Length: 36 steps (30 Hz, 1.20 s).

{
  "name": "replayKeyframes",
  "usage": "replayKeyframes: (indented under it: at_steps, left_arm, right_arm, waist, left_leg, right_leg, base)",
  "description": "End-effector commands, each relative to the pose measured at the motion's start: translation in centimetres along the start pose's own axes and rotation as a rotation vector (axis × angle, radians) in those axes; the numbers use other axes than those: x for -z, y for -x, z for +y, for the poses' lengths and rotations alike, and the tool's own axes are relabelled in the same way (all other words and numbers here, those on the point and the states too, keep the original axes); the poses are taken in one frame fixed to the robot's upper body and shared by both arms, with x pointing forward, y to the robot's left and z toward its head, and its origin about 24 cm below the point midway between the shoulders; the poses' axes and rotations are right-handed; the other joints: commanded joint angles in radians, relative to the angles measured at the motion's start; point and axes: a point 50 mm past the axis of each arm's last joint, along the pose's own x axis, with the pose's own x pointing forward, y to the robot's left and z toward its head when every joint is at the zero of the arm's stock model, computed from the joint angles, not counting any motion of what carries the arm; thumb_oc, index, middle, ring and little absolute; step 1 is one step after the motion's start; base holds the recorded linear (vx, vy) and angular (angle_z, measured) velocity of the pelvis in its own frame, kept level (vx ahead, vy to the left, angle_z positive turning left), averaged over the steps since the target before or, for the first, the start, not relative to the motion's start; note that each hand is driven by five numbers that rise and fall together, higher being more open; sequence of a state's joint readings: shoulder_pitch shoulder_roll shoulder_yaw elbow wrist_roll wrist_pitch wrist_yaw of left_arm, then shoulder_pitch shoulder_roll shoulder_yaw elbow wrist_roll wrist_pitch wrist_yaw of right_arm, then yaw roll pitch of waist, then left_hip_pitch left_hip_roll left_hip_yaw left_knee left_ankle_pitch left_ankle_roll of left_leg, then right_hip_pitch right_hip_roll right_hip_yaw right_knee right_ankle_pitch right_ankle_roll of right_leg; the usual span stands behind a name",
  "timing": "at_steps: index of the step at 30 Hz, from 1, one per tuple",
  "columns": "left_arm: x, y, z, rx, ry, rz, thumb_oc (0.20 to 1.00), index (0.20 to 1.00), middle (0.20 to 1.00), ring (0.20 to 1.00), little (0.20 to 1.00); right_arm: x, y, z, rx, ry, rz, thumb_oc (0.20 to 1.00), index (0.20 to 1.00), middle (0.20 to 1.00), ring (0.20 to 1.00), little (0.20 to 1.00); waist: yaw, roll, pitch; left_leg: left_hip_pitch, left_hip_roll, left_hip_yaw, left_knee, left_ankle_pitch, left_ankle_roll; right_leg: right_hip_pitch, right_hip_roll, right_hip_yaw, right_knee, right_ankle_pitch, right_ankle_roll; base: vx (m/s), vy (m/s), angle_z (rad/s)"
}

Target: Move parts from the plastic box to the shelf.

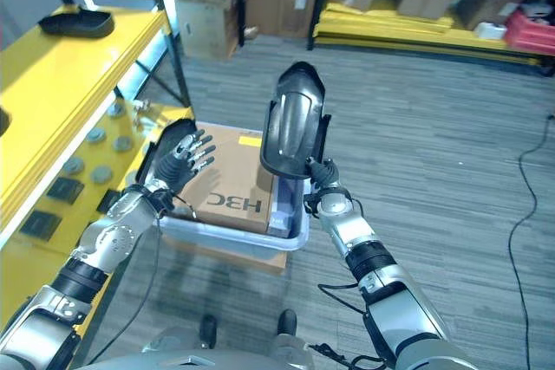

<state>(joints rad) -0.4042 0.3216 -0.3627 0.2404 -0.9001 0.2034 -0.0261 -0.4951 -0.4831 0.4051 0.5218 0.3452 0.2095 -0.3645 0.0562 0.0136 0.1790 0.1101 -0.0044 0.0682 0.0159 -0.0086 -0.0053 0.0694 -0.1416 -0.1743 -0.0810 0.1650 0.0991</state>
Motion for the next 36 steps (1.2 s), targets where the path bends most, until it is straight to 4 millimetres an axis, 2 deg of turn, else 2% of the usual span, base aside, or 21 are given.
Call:
replayKeyframes:
  at_steps: [1,5,11,23,29,36]
  left_arm:
    - [0.0,-1.3,-0.7,-0.004,-0.04,0.034,1.0,1.0,1.0,1.0,1.0]
    - [0.9,-3.1,-1.8,-0.014,-0.029,0.138,1.0,1.0,1.0,1.0,1.0]
    - [1.0,-4.5,-2.7,-0.053,-0.069,0.14,1.0,1.0,1.0,1.0,1.0]
    - [1.2,-5.3,-3.7,-0.08,-0.244,0.148,1.0,1.0,1.0,1.0,1.0]
    - [1.2,-5.5,-4.1,-0.096,-0.398,0.135,1.0,1.0,1.0,1.0,1.0]
    - [0.5,-5.6,-3.6,-0.156,-0.522,0.105,1.0,1.0,1.0,1.0,1.0]
  right_arm:
    - [-2.9,-0.3,0.1,-0.032,0.061,-0.125,0.2,0.2,0.2,0.2,0.2]
    - [-3.9,-0.5,2.1,-0.091,0.084,-0.143,0.2,0.2,0.2,0.2,0.2]
    - [-5.1,-0.4,4.3,-0.163,0.117,-0.166,0.2,0.2,0.2,0.2,0.2]
    - [-5.9,0.3,7.0,-0.264,0.122,-0.192,0.2,0.2,0.2,0.2,0.2]
    - [-6.7,1.0,8.9,-0.322,0.134,-0.218,0.2,0.2,0.2,0.2,0.2]
    - [-7.6,1.4,10.0,-0.366,0.139,-0.227,0.2,0.2,0.2,0.2,0.2]
  waist:
    - [0.037,-0.026,-0.05]
    - [0.011,-0.023,-0.07]
    - [-0.008,-0.026,-0.086]
    - [-0.023,-0.031,-0.093]
    - [-0.02,-0.03,-0.097]
    - [-0.015,-0.029,-0.099]
  left_leg:
    - [-0.06,0.048,-0.012,0.055,-0.027,-0.037]
    - [-0.044,0.056,0.015,0.047,-0.026,-0.043]
    - [-0.033,0.063,0.037,0.04,-0.029,-0.048]
    - [-0.029,0.064,0.04,0.04,-0.038,-0.049]
    - [-0.023,0.064,0.037,0.027,-0.037,-0.05]
    - [-0.016,0.064,0.03,0.017,-0.035,-0.051]
  right_leg:
    - [0.003,-0.046,0.009,0.008,-0.042,0.088]
    - [0.003,-0.043,0.019,-0.001,-0.037,0.09]
    - [-0.001,-0.043,0.023,-0.006,-0.034,0.093]
    - [-0.005,-0.037,0.031,-0.006,-0.041,0.093]
    - [-0.004,-0.034,0.029,-0.006,-0.046,0.092]
    - [-0.002,-0.033,0.025,-0.006,-0.048,0.092]
  base:
    - [0.03,-0.002,-0.15]
    - [0.03,-0.005,-0.1]
    - [0.02,-0.014,-0.14]
    - [0.01,-0.003,-0.05]
    - [0.0,0.0,0.0]
    - [0.0,0.0,0.0]
